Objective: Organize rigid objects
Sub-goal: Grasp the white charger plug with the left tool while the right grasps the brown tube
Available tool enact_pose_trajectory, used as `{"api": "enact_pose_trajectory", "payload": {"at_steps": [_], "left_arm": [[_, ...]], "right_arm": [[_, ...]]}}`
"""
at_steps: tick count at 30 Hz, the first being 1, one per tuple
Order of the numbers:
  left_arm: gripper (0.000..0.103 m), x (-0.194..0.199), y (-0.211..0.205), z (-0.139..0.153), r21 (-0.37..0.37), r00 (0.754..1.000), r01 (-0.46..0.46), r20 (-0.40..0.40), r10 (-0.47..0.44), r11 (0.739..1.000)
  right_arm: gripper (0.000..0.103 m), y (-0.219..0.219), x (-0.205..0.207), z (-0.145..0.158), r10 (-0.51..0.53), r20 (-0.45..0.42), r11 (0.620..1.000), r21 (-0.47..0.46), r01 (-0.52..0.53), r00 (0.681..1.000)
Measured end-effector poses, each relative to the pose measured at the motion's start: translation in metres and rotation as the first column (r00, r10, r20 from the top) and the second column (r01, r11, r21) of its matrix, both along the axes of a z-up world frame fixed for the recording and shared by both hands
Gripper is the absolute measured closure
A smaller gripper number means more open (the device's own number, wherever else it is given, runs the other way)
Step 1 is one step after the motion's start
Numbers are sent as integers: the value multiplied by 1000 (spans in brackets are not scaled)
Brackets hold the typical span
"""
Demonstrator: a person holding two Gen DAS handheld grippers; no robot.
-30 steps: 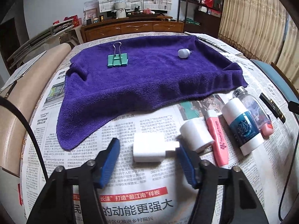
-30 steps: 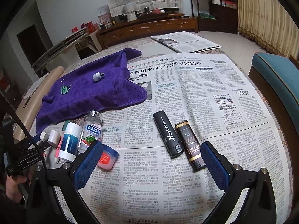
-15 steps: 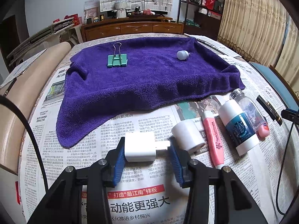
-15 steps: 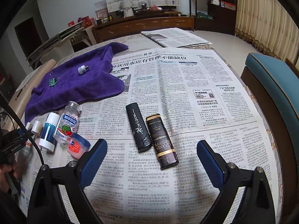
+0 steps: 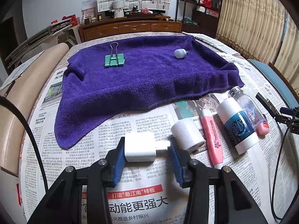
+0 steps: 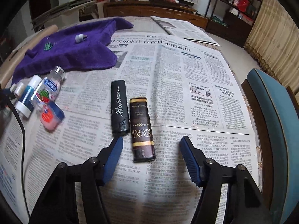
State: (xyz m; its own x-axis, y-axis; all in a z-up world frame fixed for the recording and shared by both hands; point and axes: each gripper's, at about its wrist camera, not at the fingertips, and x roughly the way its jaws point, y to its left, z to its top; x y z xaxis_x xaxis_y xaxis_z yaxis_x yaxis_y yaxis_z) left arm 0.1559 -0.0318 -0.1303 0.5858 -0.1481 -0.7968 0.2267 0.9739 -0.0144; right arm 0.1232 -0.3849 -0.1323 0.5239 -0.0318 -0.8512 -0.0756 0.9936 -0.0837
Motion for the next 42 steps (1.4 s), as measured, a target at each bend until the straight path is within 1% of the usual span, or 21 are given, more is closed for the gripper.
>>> {"api": "enact_pose_trajectory", "payload": {"at_steps": [3,5,6,7,10,14,15,16,18,23,31,33,35,38,42], "left_arm": [[61,1,-1,0,-2,1000,1,-1,-1,1000],[61,1,-1,0,0,1000,2,-1,-2,1000],[61,1,-1,0,1,1000,2,-1,-2,1000],[61,2,-1,0,2,1000,0,-1,0,1000],[61,1,-1,-1,5,1000,0,1,0,1000],[61,1,-1,0,5,1000,-2,-1,2,1000],[61,1,0,0,1,1000,-7,-1,7,1000],[61,1,2,0,-7,1000,-13,-2,13,1000],[61,1,3,0,-13,1000,-16,-5,16,1000],[61,1,4,1,-9,1000,-10,-8,10,1000],[61,1,2,0,-7,1000,-5,-11,5,1000],[61,1,2,0,-7,1000,-4,-12,3,1000],[61,0,3,1,-9,1000,-4,-13,4,1000],[61,0,3,1,-9,1000,-4,-13,4,1000],[61,0,4,1,-13,1000,-6,-14,6,1000]], "right_arm": [[42,-1,4,0,17,17,1000,9,-17,1000],[49,1,9,0,38,22,999,22,-38,999],[56,2,11,0,48,25,998,33,-49,999],[60,4,14,0,54,29,998,37,-55,998],[65,8,16,0,57,34,998,36,-58,998],[67,8,14,0,38,32,998,49,-39,999],[70,9,14,1,32,32,998,49,-33,999],[80,11,13,1,29,34,999,44,-30,999],[80,17,11,1,24,41,1000,8,-24,999],[80,15,10,3,24,40,1000,-2,-24,999],[80,20,13,3,58,54,997,-58,-55,997],[80,17,14,3,48,55,997,-69,-44,997],[81,7,16,3,12,51,998,-55,-9,999],[81,-6,16,4,-33,42,999,-9,33,999],[81,-6,15,5,-36,48,999,16,36,998]]}}
